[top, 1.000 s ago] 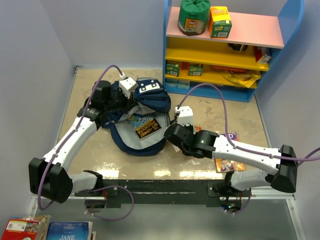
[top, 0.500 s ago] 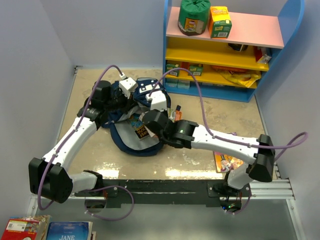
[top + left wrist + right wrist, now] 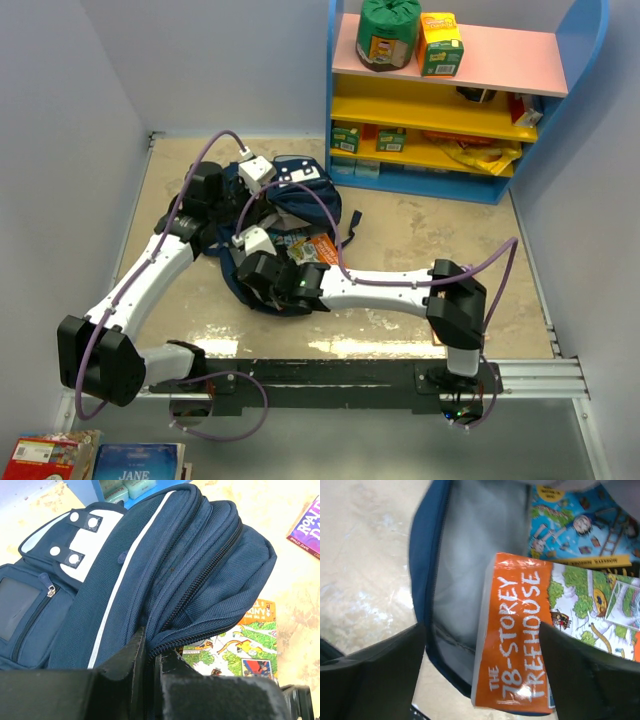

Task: Pack the student bag
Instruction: Place the book in the student bag.

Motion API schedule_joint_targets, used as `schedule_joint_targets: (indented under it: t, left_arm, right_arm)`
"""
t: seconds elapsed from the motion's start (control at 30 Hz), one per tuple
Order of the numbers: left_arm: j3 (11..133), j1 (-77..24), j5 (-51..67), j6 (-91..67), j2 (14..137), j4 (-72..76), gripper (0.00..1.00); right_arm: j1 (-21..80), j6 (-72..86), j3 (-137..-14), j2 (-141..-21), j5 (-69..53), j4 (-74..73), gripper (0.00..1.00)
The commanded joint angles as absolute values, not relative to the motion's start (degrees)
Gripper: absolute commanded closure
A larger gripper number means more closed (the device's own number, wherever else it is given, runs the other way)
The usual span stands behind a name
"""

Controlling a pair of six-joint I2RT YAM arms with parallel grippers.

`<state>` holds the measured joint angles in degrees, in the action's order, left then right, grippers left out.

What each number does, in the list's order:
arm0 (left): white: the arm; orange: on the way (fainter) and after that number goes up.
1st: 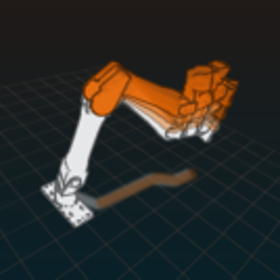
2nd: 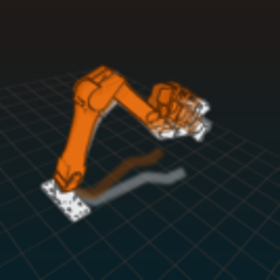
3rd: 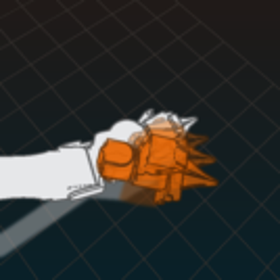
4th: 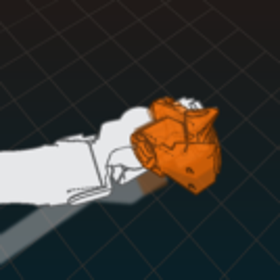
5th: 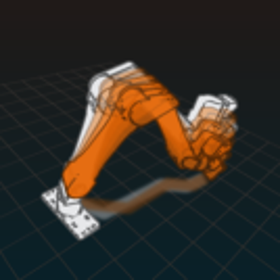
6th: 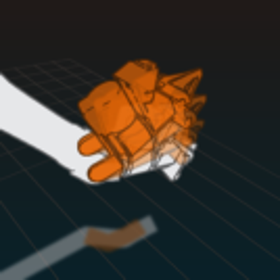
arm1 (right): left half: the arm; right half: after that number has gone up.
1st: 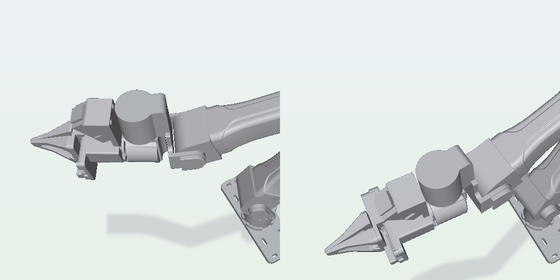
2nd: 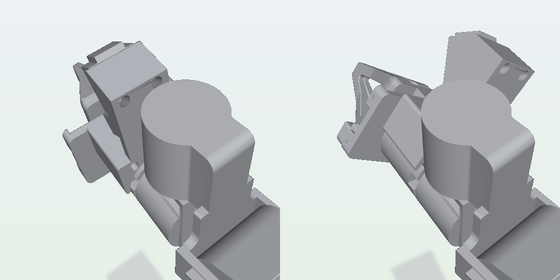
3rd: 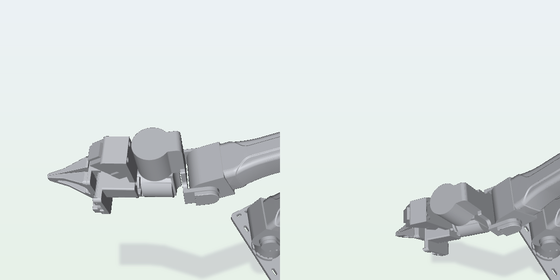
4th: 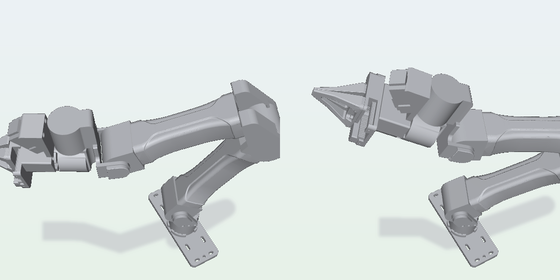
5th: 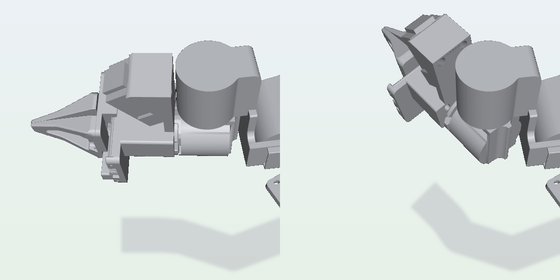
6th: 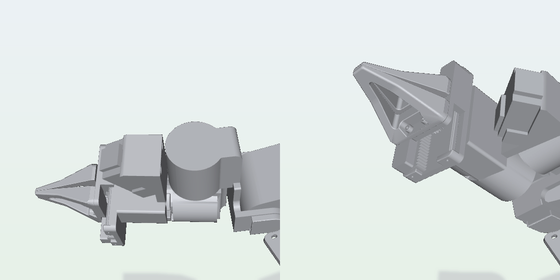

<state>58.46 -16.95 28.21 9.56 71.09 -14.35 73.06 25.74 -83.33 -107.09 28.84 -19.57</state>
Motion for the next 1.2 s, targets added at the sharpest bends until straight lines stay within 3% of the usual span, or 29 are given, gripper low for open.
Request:
schedule_joint_targets:
  t: [0.0, 0.1, 0.2, 0.23, 0.33, 0.6, 1.17]
  left_arm:
    - [59.2, -16.9, 27.7, 8.7, 70.5, -8.6, 1.00]
    - [59.2, -17.0, 27.5, 8.7, 70.6, -8.4, 1.00]
    - [59.2, -16.9, 27.3, 8.7, 70.6, -8.4, 1.00]
    - [59.2, -17.0, 27.2, 8.8, 70.6, -8.4, 1.00]
    - [59.4, -16.9, 27.2, 8.9, 70.8, -8.4, 1.00]
    - [60.9, -17.0, 28.5, 9.3, 71.6, -9.7, 1.00]
    - [63.1, -17.1, 30.1, 10.3, 72.0, -12.6, 1.00]
  right_arm:
    - [71.3, 23.3, -83.2, -99.4, 23.7, -13.4, 0.01]
    - [70.2, 23.9, -80.0, -93.7, 24.2, -12.8, 0.01]
    - [70.0, 26.9, -75.0, -87.4, 26.4, -14.8, 0.15]
    - [69.9, 27.6, -73.0, -85.4, 27.2, -14.9, 0.42]
    - [69.7, 32.1, -65.6, -80.2, 28.7, -18.0, 1.00]
    - [69.8, 33.5, -47.3, -68.3, 14.0, -6.0, 1.00]
    - [69.4, 30.1, -48.8, -84.2, 13.1, 4.9, 1.00]
